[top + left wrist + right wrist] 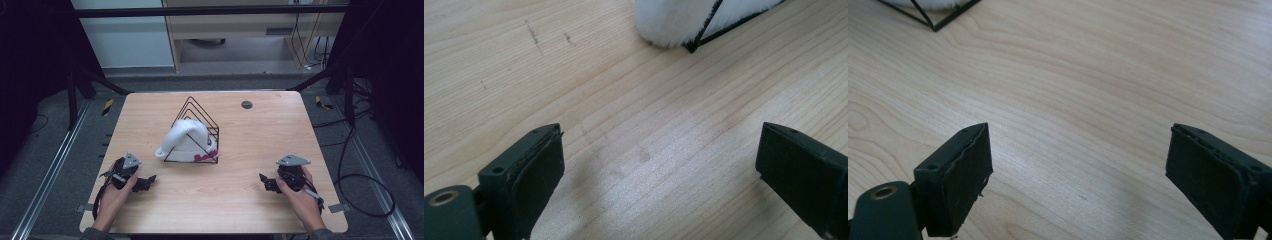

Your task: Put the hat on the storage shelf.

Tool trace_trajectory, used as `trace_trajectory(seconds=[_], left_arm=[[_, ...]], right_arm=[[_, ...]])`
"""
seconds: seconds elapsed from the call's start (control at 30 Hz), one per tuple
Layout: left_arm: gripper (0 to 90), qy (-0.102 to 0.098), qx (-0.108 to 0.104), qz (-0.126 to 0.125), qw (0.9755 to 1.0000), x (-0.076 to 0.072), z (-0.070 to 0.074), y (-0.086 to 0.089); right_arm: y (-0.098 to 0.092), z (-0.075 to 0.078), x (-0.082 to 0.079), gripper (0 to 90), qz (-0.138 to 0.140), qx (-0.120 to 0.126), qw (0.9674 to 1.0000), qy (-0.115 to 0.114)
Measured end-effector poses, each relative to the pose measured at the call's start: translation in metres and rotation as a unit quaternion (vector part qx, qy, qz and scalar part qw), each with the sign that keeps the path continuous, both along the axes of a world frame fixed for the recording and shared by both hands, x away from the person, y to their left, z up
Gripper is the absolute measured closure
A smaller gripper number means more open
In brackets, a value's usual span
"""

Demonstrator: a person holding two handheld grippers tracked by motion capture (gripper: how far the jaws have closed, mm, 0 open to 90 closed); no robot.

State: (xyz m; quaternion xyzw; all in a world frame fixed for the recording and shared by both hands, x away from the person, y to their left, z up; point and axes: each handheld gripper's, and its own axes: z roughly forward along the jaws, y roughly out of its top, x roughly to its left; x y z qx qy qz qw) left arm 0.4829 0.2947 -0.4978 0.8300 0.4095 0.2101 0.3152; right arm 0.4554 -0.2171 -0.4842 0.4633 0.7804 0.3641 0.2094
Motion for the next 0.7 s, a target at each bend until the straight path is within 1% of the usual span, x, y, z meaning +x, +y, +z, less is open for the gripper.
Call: trace_trajectory(seconds=[0.03, 0.07, 0.1, 0.2, 0.23, 0.33, 0.4, 0.43, 0.53, 0.57, 0.63, 0.67, 0.7], left_arm=[[4.8, 0.001, 0.001, -0.004, 1.0000, 0.000, 0.000, 0.000], [4.8, 0.002, -0.001, -0.007, 1.0000, 0.000, -0.001, 0.001], [4.8, 0.006, -0.002, -0.012, 0.9999, 0.001, -0.002, 0.000], [4.2, 0.009, -0.003, -0.011, 0.9999, 0.002, -0.004, 0.001], [3.6, 0.013, -0.013, -0.009, 0.9998, 0.004, -0.006, 0.002], [2.4, 0.016, -0.028, -0.006, 0.9995, 0.007, -0.008, 0.003], [0.0, 0.013, -0.030, -0.011, 0.9994, 0.008, -0.010, 0.003], [0.0, 0.013, -0.030, -0.014, 0.9994, 0.008, -0.010, 0.003], [0.0, 0.013, -0.028, -0.021, 0.9993, 0.009, -0.010, 0.004], [0.0, 0.015, -0.029, -0.024, 0.9992, 0.009, -0.010, 0.004], [0.0, 0.014, -0.029, -0.024, 0.9992, 0.009, -0.010, 0.004], [0.0, 0.015, -0.029, -0.025, 0.9992, 0.009, -0.010, 0.004], [0.0, 0.015, -0.029, -0.025, 0.9992, 0.009, -0.010, 0.004]], right_arm=[[0.003, -0.003, 0.000, 11.7, 0.002, -0.007, 1.0000, -0.004], [0.005, -0.004, 0.000, 11.7, 0.000, -0.008, 0.9999, -0.007], [0.007, -0.005, 0.001, 11.7, -0.001, -0.002, 1.0000, -0.009], [0.010, -0.006, 0.003, 11.4, -0.003, -0.002, 1.0000, -0.008], [0.012, -0.007, 0.007, 11.1, -0.004, -0.004, 0.9999, -0.009], [0.017, -0.009, 0.011, 11.0, -0.015, -0.007, 0.9998, -0.010], [0.020, -0.011, 0.014, 10.7, -0.022, -0.008, 0.9997, -0.010], [0.022, -0.012, 0.015, 10.8, -0.029, -0.007, 0.9995, -0.012], [0.025, -0.013, 0.019, 10.7, -0.034, -0.001, 0.9993, -0.015], [0.027, -0.014, 0.021, 11.0, -0.042, 0.003, 0.9989, -0.021], [0.029, -0.015, 0.022, 11.0, -0.045, 0.001, 0.9988, -0.020], [0.032, -0.019, 0.025, 11.1, -0.054, -0.013, 0.9983, -0.015], [0.032, -0.019, 0.025, 11.1, -0.054, -0.013, 0.9983, -0.015]])
